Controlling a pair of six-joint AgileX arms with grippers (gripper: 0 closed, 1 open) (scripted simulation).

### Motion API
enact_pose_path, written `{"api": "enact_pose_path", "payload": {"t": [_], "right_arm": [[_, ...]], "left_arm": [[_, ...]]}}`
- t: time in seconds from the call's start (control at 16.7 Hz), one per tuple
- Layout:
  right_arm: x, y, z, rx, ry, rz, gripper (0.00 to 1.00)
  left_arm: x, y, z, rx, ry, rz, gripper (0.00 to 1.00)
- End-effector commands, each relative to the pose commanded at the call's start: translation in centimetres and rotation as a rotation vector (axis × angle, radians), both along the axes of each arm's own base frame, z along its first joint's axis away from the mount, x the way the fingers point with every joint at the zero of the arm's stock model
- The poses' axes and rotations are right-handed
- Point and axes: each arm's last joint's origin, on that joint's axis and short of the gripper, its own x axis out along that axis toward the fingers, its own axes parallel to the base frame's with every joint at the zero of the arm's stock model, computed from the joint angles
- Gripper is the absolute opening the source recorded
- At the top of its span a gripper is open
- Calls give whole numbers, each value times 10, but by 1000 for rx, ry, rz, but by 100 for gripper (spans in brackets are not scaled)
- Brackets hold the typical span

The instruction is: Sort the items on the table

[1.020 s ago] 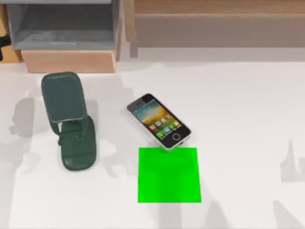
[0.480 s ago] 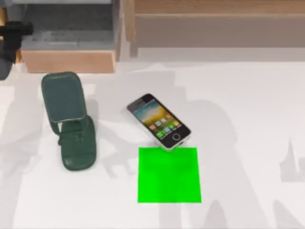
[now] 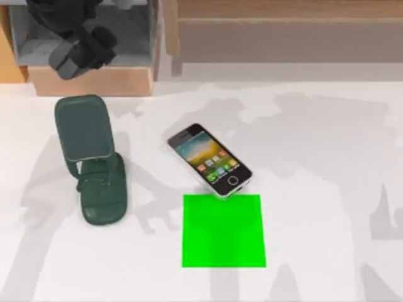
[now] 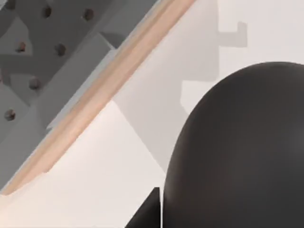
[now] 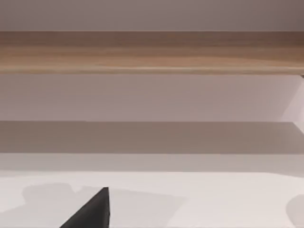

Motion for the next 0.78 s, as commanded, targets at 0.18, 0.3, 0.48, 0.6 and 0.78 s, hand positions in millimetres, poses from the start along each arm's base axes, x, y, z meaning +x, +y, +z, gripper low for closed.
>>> {"api": "enact_pose_path", "payload": {"t": [0.18, 0.3, 0.48, 0.6, 0.78], "right_arm": [[0, 0, 0, 0, 0, 0, 100], [0, 0, 0, 0, 0, 0, 100], [0, 0, 0, 0, 0, 0, 100], [0, 0, 0, 0, 0, 0, 100], [0, 0, 0, 0, 0, 0, 100]], "left_arm": [[-16, -50, -2, 82, -42, -409, 0], [-29, -81, -10, 141, -60, -687, 0], [-55, -124, -28, 227, -75, -1106, 0], [-73, -148, -45, 278, -72, -1378, 0], [-103, -176, -75, 333, -44, -1752, 0]]}}
